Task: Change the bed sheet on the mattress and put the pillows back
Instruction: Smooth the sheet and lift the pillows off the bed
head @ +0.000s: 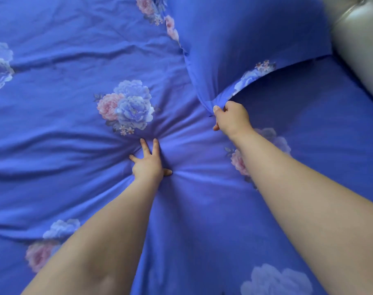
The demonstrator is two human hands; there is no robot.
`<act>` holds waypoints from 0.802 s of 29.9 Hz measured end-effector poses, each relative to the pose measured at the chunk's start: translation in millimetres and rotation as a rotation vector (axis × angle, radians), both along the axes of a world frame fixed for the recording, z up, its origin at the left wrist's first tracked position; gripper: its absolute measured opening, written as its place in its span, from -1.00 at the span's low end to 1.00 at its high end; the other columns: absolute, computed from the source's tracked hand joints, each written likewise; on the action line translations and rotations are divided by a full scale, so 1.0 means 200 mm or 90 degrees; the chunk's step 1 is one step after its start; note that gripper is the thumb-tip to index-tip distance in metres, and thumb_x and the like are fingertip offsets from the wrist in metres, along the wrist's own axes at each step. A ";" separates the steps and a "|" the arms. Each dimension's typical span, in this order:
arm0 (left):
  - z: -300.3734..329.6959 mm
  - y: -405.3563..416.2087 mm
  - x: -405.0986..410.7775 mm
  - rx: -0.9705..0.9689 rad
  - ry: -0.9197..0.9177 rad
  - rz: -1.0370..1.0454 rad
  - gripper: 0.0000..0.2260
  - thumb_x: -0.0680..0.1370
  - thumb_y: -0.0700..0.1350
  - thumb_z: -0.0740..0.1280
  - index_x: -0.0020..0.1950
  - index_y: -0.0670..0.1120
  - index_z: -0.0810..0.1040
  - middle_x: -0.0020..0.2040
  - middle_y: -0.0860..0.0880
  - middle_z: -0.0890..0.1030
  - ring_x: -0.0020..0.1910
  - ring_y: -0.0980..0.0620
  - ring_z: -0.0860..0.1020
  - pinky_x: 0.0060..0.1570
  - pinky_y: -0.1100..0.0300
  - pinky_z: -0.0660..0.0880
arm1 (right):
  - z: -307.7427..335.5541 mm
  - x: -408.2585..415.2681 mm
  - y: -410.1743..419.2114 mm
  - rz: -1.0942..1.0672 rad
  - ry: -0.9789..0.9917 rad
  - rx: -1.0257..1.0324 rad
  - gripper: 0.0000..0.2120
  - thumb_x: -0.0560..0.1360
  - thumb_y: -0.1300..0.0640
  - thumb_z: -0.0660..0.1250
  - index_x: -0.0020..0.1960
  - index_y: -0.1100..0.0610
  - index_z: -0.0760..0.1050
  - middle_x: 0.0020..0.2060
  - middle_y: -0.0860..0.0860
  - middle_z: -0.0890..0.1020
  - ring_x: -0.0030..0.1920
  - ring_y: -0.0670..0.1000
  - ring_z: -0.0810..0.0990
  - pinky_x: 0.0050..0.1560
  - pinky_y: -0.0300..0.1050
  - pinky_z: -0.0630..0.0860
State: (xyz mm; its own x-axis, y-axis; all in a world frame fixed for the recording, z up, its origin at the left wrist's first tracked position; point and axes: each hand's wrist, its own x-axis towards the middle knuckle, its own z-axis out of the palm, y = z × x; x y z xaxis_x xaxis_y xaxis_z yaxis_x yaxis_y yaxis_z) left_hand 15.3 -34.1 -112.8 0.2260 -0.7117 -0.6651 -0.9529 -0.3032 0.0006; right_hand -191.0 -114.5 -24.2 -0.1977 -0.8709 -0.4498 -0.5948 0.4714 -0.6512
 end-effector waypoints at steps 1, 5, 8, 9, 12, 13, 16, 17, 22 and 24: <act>0.03 0.01 0.00 0.003 0.025 0.010 -0.04 0.42 0.14 0.45 0.53 0.18 -0.23 0.55 0.04 -0.30 0.48 -0.42 -0.05 0.16 -0.20 0.42 | 0.03 -0.03 0.11 0.006 0.008 0.009 -0.72 0.58 0.08 0.14 -0.28 0.10 0.21 -0.40 0.08 0.52 -0.64 -0.25 0.45 -0.37 -0.17 0.32; 0.06 0.15 0.07 0.019 0.117 -0.037 -0.27 0.53 0.17 0.29 0.56 0.11 -0.06 0.57 0.01 -0.19 0.51 -0.32 -0.15 0.43 -0.24 0.08 | 0.12 -0.05 0.53 0.121 0.066 0.100 -0.68 0.59 0.07 0.14 -0.32 0.09 0.21 -0.33 0.09 0.55 -0.35 0.03 0.66 -0.27 -0.13 0.38; 0.16 0.36 0.01 -0.014 0.320 0.066 -0.55 0.64 0.10 0.11 0.45 -0.10 0.33 0.50 -0.16 0.25 0.51 -0.14 0.15 0.45 0.02 0.10 | 0.20 -0.02 0.82 0.265 0.162 0.166 -0.70 0.58 0.02 0.13 -0.29 0.08 0.25 -0.10 0.14 0.63 -0.03 0.17 0.61 -0.15 -0.10 0.39; 0.25 0.43 -0.04 -0.024 0.423 0.184 -0.56 0.64 0.12 0.05 0.38 -0.11 0.41 0.40 -0.14 0.42 0.42 -0.08 0.33 0.35 0.08 0.21 | 0.24 0.01 0.92 0.320 0.178 0.176 -0.73 0.59 0.02 0.12 -0.25 0.09 0.27 -0.02 0.14 0.62 0.02 0.17 0.57 -0.14 -0.10 0.35; 0.47 0.60 -0.18 0.044 0.700 0.589 -0.42 0.51 0.39 -0.03 0.21 0.02 0.49 0.08 -0.01 0.61 0.05 -0.02 0.55 0.11 0.08 0.41 | 0.33 0.10 1.25 0.473 0.211 0.217 -0.81 0.61 0.04 0.12 0.01 0.11 0.45 0.12 0.15 0.56 0.14 0.19 0.53 -0.07 -0.06 0.38; 0.51 0.64 -0.21 0.048 0.747 0.644 -0.35 0.42 0.47 0.04 0.21 0.02 0.50 0.05 0.00 0.63 0.01 0.01 0.58 0.08 0.11 0.47 | 0.34 0.12 1.37 0.514 0.221 0.227 -0.80 0.61 0.08 0.13 0.10 0.14 0.47 0.14 0.15 0.56 0.15 0.20 0.53 -0.05 -0.05 0.42; 0.58 0.83 -0.26 -0.015 0.720 0.684 -0.18 0.26 0.36 0.46 0.39 -0.01 0.37 0.21 0.05 0.60 0.14 0.06 0.59 0.20 0.04 0.50 | 0.40 0.17 1.77 0.594 0.218 0.300 -0.80 0.58 0.13 0.17 0.14 0.17 0.47 0.14 0.14 0.56 0.14 0.20 0.54 -0.09 -0.04 0.40; 0.61 0.92 -0.28 -0.021 0.688 0.671 -0.26 0.31 0.23 0.51 0.38 -0.06 0.40 0.20 0.02 0.61 0.14 0.02 0.60 0.21 0.02 0.50 | 0.43 0.16 1.88 0.598 0.187 0.336 -0.80 0.58 0.10 0.17 0.12 0.15 0.48 0.14 0.15 0.56 0.14 0.19 0.54 -0.09 -0.05 0.39; 0.80 1.31 -0.33 -0.019 0.551 0.650 -0.81 0.57 -0.10 0.30 0.10 -0.17 0.58 0.04 -0.14 0.65 0.04 -0.12 0.62 0.14 -0.01 0.53 | 0.61 -0.12 2.04 0.345 0.082 0.412 -0.62 0.56 -0.12 0.17 -0.35 0.07 0.31 -0.05 0.13 0.66 0.01 0.15 0.62 -0.09 -0.13 0.44; 0.93 1.35 -0.31 -0.032 0.549 0.662 -0.86 0.59 -0.11 0.28 0.03 -0.14 0.58 -0.04 -0.11 0.65 -0.02 -0.10 0.62 0.08 0.04 0.54 | 0.71 -0.28 1.97 0.145 0.108 0.315 -0.59 0.55 -0.23 0.13 -0.28 0.06 0.39 -0.13 0.06 0.66 -0.04 0.13 0.62 -0.09 -0.09 0.48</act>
State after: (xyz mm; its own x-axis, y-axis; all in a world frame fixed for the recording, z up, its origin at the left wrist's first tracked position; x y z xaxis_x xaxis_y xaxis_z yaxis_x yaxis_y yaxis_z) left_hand -47.2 236.5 73.6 0.1976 -0.4957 -0.8457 0.0263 -0.8597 0.5101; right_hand -246.6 280.5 117.9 -0.1341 -0.5934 -0.7936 -0.7941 0.5435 -0.2721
